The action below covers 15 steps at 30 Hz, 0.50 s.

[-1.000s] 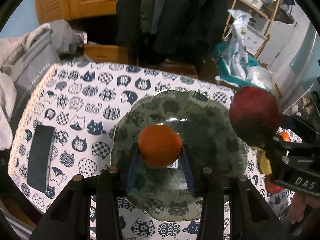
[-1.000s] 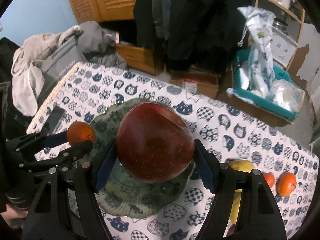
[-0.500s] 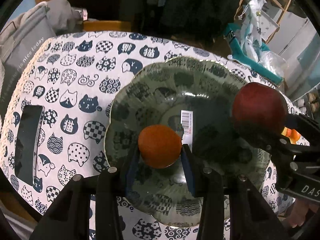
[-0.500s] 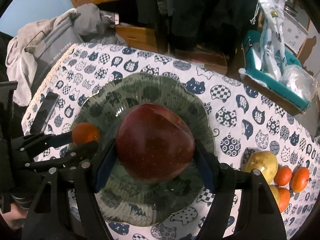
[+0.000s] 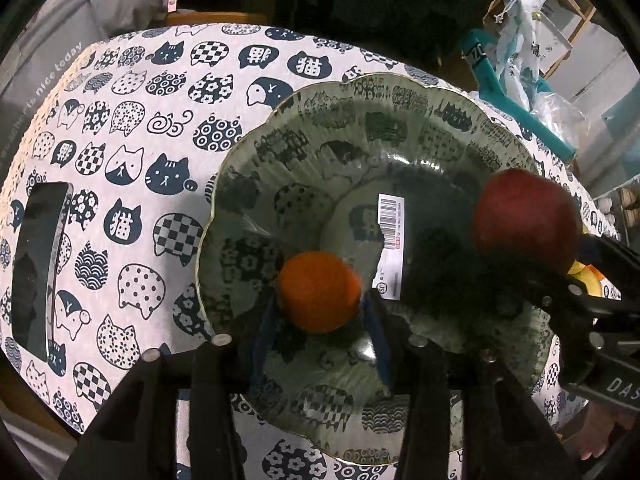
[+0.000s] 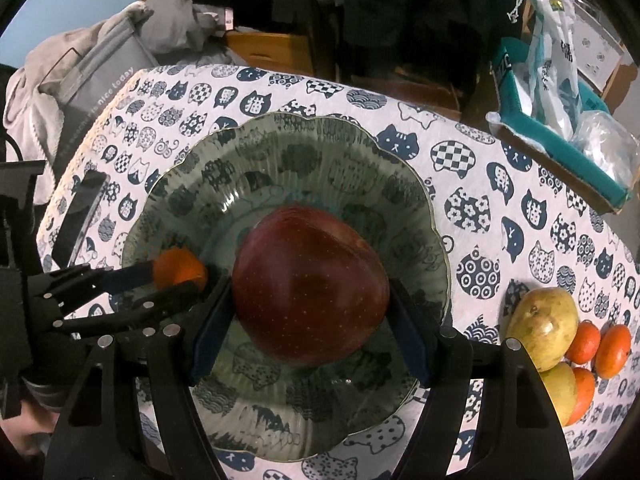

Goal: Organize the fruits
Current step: 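Open left tool to drop the orange while right tool lowers and releases the apple in the bowl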

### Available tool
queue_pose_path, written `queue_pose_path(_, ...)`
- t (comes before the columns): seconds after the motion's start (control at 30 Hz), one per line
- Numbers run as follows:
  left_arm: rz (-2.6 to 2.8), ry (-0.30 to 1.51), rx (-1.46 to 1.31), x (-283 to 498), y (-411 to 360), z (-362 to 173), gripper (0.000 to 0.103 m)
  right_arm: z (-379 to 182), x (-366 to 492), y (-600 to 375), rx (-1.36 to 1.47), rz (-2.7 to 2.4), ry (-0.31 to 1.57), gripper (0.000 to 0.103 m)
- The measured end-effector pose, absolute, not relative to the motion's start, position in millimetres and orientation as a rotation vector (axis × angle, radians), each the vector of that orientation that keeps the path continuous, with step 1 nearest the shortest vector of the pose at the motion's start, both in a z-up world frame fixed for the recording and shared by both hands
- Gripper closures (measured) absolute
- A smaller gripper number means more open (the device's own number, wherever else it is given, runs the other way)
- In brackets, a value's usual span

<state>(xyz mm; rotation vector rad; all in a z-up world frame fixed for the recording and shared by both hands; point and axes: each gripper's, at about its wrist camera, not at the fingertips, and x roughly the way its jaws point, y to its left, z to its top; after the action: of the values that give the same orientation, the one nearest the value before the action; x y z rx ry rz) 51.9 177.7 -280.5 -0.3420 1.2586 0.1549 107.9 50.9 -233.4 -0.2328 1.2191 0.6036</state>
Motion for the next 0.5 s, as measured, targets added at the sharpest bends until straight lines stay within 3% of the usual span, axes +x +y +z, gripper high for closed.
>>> queue_pose_path(0.07, 0.154, 1.242, -0.338, 52.1, 176.9, -277.9, 0.036, -234.6, 108.6, 50.6, -0.228, 0.604, 1.226, 0.028)
queue_pose_path(0.5, 0.179, 1.229, -0.319, 44.6, 184.2, -266.3, 0.036, -252.4, 113.2, 53.1, -0.215, 0.597, 1.302, 0.028)
